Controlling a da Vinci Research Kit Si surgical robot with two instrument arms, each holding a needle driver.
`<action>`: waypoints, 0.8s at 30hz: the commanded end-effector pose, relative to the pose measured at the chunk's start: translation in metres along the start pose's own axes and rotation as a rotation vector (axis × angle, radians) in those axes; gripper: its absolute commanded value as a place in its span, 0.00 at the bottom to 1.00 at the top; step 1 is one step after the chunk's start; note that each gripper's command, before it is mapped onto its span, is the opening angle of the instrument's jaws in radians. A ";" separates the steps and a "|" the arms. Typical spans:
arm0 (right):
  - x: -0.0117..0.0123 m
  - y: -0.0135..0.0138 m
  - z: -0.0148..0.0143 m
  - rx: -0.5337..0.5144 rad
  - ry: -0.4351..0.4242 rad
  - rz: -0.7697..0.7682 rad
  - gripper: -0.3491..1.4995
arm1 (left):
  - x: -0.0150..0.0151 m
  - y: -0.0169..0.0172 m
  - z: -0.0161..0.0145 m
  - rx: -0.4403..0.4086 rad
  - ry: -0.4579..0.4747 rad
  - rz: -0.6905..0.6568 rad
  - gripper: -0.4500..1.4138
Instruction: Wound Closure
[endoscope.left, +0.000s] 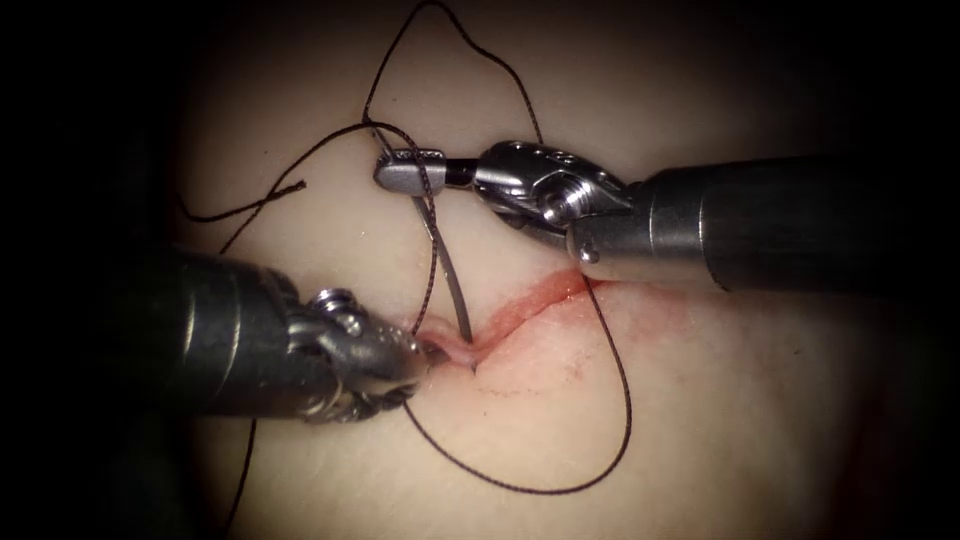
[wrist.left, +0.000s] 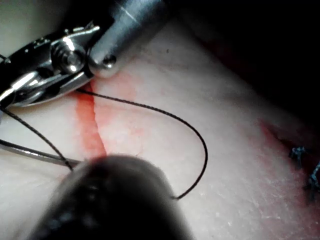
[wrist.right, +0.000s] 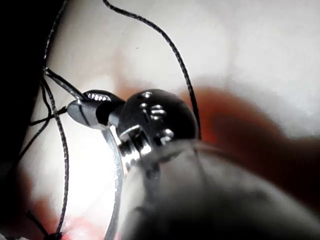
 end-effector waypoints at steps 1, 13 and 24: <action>0.0003 0.0004 0.0006 -0.003 0.004 -0.012 0.00 | 0.0000 0.0004 0.0006 -0.007 0.002 0.001 0.13; 0.0029 0.0005 0.0006 -0.025 0.074 -0.082 0.00 | -0.0001 0.0008 0.0004 -0.022 0.001 0.001 0.12; 0.0057 0.0009 -0.0001 -0.054 0.141 -0.159 0.00 | -0.0004 0.0014 0.0002 -0.042 -0.001 -0.006 0.12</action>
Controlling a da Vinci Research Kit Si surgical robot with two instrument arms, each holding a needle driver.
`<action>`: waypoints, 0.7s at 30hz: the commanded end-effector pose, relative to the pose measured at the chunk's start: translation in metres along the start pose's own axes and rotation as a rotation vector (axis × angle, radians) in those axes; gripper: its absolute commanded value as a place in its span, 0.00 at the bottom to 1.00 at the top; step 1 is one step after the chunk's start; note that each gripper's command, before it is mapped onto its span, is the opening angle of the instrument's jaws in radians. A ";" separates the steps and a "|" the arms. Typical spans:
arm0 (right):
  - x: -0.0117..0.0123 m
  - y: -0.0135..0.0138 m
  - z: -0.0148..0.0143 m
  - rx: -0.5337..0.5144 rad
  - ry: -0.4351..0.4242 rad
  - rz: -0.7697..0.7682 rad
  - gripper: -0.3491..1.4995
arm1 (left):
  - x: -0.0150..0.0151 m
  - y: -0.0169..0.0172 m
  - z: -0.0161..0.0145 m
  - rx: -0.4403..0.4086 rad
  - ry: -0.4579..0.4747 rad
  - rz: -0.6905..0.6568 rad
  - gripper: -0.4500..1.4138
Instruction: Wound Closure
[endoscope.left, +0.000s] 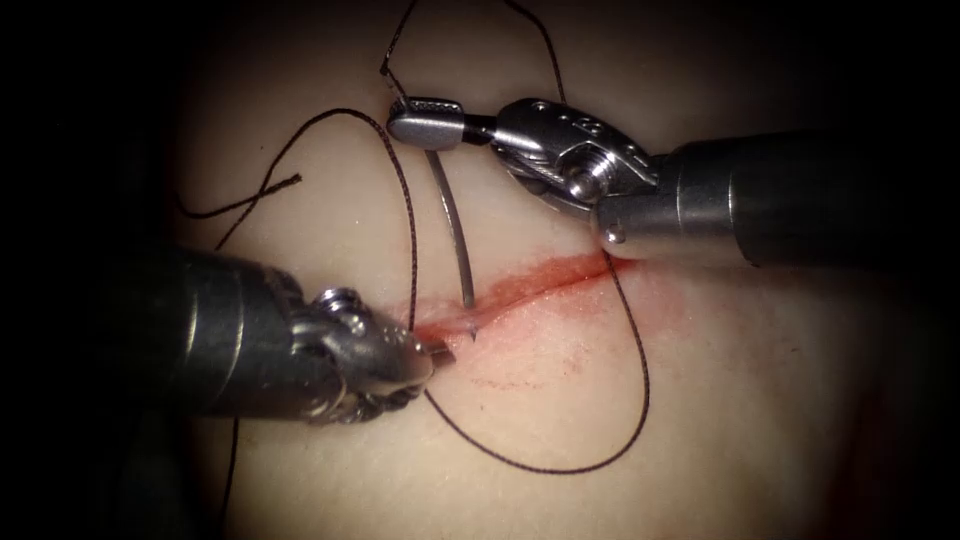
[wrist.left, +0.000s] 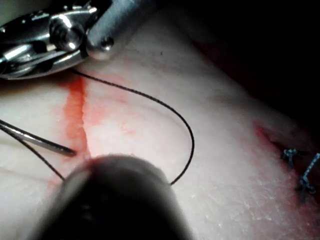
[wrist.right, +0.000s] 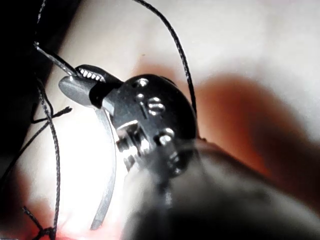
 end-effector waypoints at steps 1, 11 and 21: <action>0.0000 0.0002 0.0010 -0.003 0.002 -0.002 0.00 | 0.0001 0.0003 0.0007 0.001 0.000 0.000 0.12; -0.0005 -0.0003 0.0011 -0.006 0.004 -0.041 0.00 | -0.0003 0.0007 0.0007 -0.060 -0.005 -0.204 0.00; -0.0014 -0.0004 0.0012 -0.006 0.004 -0.054 0.00 | -0.0008 0.0015 0.0010 -0.108 0.006 -0.296 0.00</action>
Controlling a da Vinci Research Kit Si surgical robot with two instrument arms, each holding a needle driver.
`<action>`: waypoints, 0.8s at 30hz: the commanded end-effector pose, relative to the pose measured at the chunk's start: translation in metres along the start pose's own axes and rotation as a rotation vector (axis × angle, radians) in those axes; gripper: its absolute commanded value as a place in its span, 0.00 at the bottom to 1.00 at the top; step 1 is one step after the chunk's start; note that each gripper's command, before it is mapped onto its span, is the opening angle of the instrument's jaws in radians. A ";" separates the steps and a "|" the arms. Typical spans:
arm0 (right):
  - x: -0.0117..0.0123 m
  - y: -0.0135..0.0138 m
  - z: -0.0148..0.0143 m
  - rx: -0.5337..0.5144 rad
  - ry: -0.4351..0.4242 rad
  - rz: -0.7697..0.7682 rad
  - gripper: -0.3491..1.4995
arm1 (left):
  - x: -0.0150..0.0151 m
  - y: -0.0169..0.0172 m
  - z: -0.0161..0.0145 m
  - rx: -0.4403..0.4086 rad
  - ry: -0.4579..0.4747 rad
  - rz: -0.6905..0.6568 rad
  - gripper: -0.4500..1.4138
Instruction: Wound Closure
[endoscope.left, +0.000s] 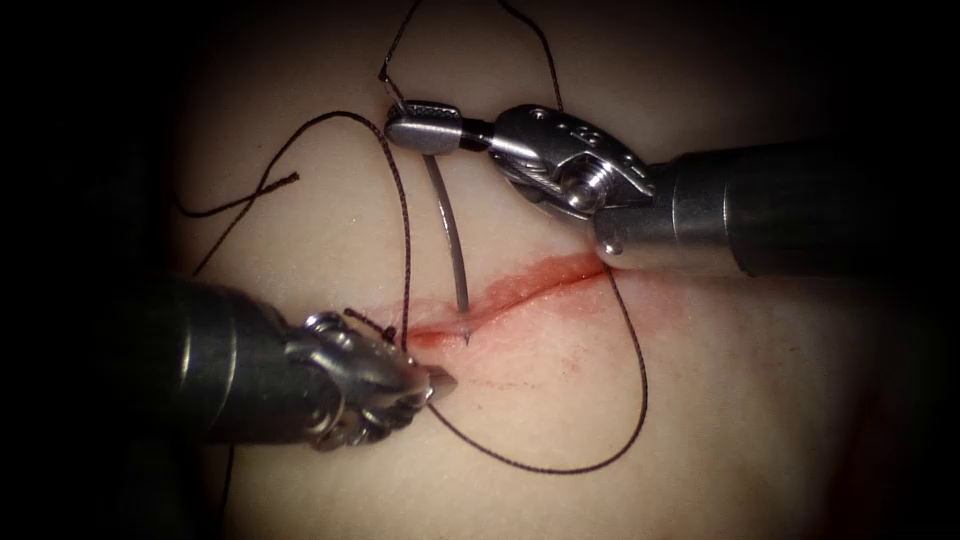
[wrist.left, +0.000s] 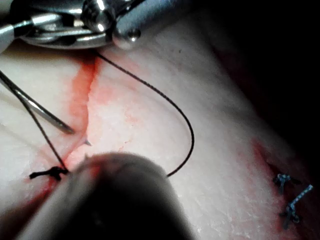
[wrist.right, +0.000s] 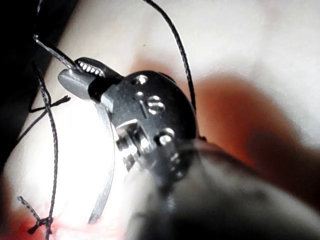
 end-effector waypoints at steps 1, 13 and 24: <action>-0.0002 0.0002 0.0009 0.001 0.001 -0.005 0.00 | 0.0000 0.0002 0.0007 0.000 0.000 0.003 0.00; -0.0037 0.0000 0.0000 -0.012 -0.052 0.058 0.00 | 0.0008 -0.0007 -0.0018 -0.039 -0.001 0.020 0.00; -0.0038 -0.0002 0.0001 -0.010 -0.054 0.087 0.00 | 0.0036 -0.0034 -0.0035 0.018 0.051 0.033 0.00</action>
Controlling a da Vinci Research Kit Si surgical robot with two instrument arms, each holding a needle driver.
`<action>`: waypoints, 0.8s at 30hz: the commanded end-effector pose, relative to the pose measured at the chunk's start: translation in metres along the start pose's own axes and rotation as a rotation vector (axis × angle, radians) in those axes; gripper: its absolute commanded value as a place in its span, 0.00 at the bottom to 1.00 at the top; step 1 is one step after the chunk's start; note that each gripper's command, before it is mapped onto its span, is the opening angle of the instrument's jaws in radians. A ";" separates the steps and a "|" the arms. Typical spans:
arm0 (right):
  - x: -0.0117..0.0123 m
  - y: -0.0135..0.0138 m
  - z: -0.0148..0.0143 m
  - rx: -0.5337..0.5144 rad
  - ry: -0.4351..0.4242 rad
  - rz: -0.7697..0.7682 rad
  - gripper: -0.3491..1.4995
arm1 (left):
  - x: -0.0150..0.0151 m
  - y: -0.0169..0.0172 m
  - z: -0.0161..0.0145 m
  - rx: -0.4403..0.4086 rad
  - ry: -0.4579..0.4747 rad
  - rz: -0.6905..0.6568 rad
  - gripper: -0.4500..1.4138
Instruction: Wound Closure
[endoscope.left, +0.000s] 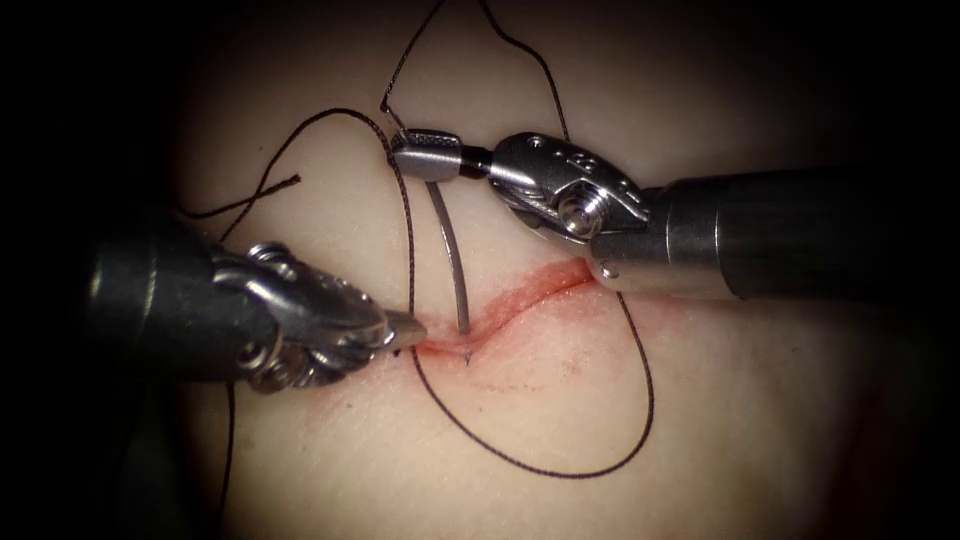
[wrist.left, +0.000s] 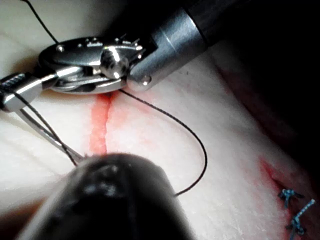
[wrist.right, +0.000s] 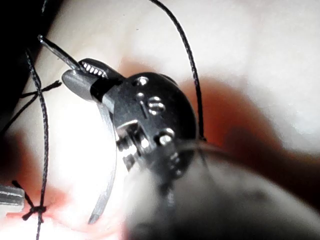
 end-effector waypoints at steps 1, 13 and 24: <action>-0.0001 0.0000 0.0010 0.006 -0.001 -0.002 0.00 | 0.0002 -0.0001 0.0013 0.008 0.004 0.001 0.00; 0.0000 -0.0006 0.0013 0.016 -0.009 0.007 0.00 | -0.0007 -0.0026 0.0066 0.072 0.044 0.018 0.00; -0.0001 -0.0008 0.0012 0.025 0.000 0.085 0.00 | -0.0016 -0.0020 0.0077 0.083 -0.012 0.009 0.00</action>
